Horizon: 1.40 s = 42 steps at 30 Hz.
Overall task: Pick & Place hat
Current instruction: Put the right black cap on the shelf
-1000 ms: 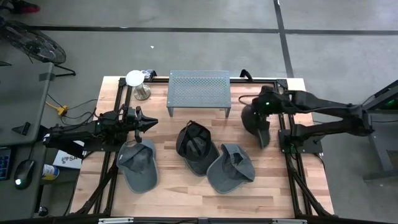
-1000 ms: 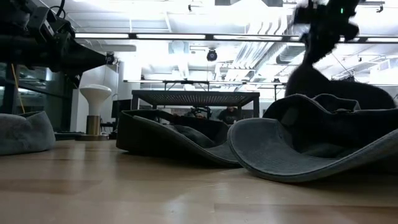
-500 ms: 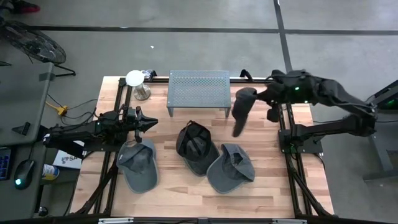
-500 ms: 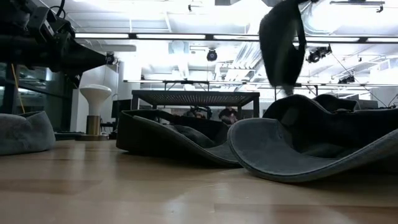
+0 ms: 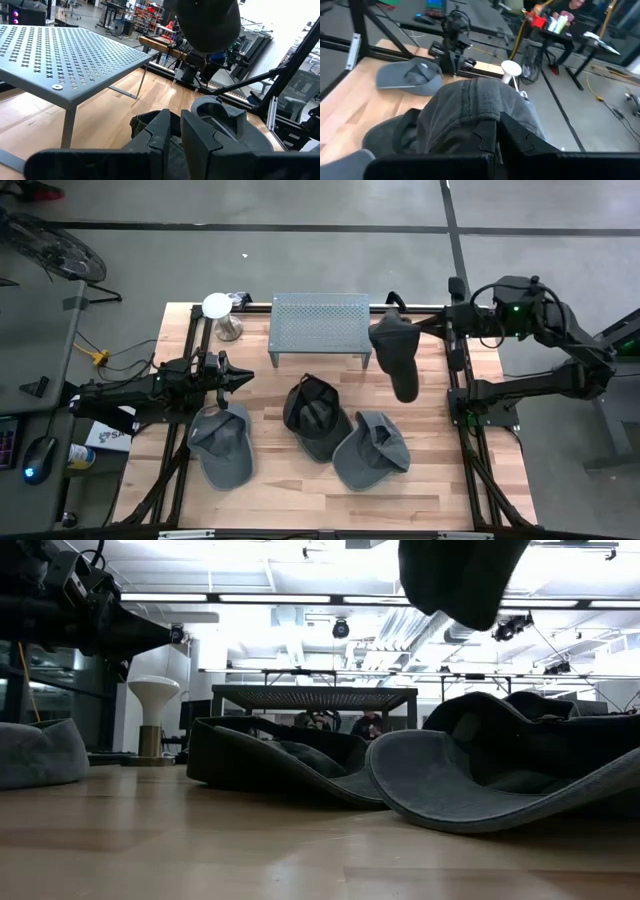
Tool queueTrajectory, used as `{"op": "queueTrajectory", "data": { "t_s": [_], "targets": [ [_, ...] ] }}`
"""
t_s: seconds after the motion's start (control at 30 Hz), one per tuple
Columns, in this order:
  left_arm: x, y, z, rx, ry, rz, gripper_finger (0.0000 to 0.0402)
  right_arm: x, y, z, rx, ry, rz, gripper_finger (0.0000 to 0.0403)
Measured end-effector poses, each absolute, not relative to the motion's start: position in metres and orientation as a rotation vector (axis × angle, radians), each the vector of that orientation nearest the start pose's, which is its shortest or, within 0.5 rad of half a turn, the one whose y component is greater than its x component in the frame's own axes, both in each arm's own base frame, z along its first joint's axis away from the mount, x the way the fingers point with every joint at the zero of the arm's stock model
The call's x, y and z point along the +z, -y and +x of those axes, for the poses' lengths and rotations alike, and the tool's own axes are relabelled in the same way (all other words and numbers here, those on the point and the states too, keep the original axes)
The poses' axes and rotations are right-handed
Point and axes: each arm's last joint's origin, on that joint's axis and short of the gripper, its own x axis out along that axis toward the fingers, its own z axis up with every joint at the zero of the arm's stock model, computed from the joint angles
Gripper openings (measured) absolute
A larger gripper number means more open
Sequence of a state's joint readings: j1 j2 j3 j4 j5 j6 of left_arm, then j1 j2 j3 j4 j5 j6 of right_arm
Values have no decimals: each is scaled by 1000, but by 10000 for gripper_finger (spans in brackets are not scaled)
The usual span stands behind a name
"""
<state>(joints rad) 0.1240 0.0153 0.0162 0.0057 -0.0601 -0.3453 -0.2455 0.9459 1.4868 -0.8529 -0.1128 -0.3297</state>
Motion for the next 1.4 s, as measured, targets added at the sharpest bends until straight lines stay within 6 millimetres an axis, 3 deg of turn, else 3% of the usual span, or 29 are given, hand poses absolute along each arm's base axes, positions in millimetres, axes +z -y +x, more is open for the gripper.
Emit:
{"op": "queueTrajectory", "data": {
  "t_s": [0.4, 0.83, 1.17, 1.4],
  "targets": [
    [172, -16, 96, 247, 88, -344, 46, 477, 31, 139, -73, -200, -272, 0],
    [205, -16, 90, 219, 353, -347, 46, 481, 34, 145, -141, -159, -228, 0],
    [265, -14, 86, 157, 418, -332, 46, 482, 36, 155, -140, -138, -250, 0],
    [314, -15, 118, 80, 324, -290, 46, 483, 39, 175, -76, -85, -258, 0]
  ]
}}
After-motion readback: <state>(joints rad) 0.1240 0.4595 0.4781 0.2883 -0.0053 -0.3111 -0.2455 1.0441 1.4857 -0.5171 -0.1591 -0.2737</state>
